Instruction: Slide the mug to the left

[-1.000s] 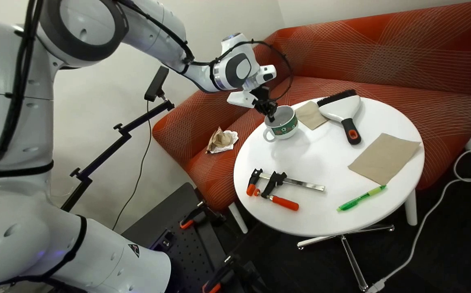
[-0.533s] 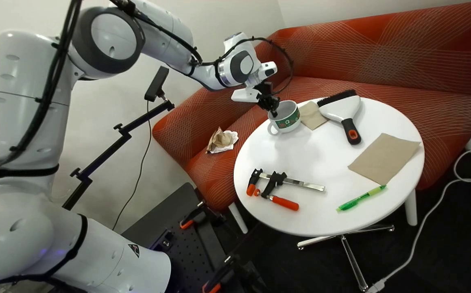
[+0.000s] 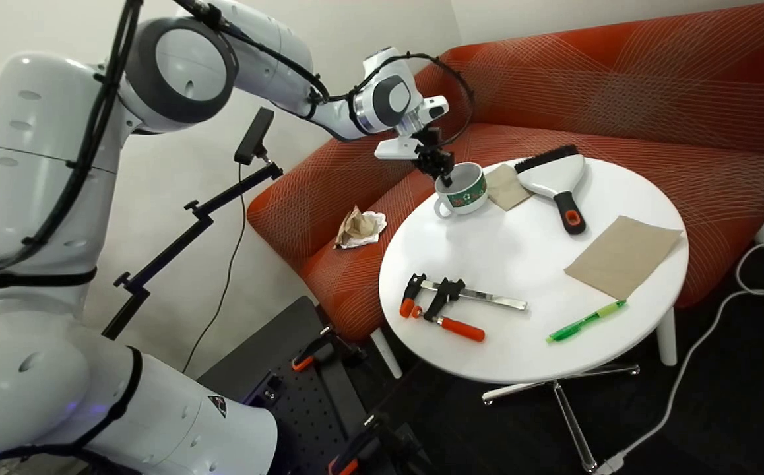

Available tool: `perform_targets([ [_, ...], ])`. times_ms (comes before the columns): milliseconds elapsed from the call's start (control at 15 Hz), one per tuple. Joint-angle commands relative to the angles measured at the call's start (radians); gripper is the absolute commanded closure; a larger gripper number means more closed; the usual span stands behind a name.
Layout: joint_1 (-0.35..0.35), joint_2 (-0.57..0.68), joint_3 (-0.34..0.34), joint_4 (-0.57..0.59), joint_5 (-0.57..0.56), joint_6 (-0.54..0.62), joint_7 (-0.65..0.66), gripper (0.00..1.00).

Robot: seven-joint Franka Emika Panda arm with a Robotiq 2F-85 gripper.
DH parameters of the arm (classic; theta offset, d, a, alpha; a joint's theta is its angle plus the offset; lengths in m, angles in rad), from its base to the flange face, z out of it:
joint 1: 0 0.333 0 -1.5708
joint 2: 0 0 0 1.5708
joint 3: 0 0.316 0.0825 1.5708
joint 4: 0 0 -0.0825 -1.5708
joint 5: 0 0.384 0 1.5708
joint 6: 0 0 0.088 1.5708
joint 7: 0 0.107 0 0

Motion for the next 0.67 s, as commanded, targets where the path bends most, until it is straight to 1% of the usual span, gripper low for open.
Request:
perform_targets([
  [0, 0.026, -0.071, -0.028, -0.037, -0.033, -0.036, 0.044, 0.36],
  [67, 0.029, -0.095, -0.031, -0.056, -0.039, -0.032, 0.051, 0.3],
  [267, 0.039, -0.183, -0.047, -0.123, -0.062, -0.052, 0.074, 0.05],
  [333, 0.037, -0.212, -0.046, -0.146, -0.068, -0.06, 0.071, 0.01],
  [600, 0.021, -0.317, -0.033, -0.238, -0.088, -0.066, 0.072, 0.0],
])
